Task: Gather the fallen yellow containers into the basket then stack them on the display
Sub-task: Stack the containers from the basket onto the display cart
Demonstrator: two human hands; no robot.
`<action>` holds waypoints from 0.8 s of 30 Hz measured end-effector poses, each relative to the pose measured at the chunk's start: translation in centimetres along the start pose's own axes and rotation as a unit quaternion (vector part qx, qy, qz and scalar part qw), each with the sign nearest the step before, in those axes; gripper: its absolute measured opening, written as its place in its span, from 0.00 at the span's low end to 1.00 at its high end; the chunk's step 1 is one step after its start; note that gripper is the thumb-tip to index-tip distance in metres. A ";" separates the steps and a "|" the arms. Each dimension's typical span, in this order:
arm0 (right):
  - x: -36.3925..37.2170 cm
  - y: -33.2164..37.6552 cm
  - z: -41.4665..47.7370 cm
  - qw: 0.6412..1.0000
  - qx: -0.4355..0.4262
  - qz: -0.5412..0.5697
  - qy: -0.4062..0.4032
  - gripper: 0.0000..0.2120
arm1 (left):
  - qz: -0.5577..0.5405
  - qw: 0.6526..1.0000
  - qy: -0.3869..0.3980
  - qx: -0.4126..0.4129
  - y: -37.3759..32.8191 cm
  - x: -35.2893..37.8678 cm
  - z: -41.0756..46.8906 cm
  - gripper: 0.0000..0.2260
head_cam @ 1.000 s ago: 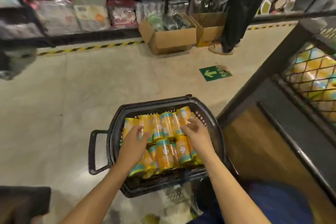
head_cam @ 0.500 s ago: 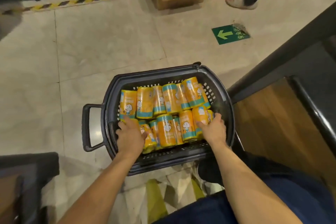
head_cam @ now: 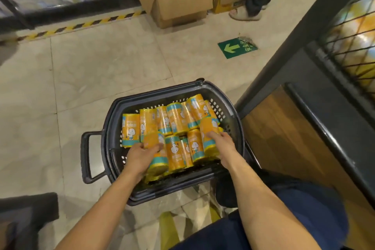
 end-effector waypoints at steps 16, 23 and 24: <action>-20.7 15.7 -33.4 0.886 -0.430 0.041 -0.169 0.23 | -0.098 0.839 0.300 0.442 -31.6 9.5 -25.1 0.23; -34.4 14.0 -46.9 0.821 -0.441 0.023 -0.362 0.22 | -0.023 0.680 0.396 0.616 -40.4 21.0 -39.4 0.23; -36.5 13.5 -47.6 0.814 -0.434 0.025 -0.385 0.23 | -0.001 0.654 0.400 0.642 -41.3 22.6 -41.0 0.24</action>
Point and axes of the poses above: each hand's wrist, its own z-axis towards the middle knuckle, its own x-axis out of the palm, y = z × x, the point moved 4 cm from there along z, towards the middle knuckle, and after that the axes turned 2 degrees about x, right-handed, at the moved point
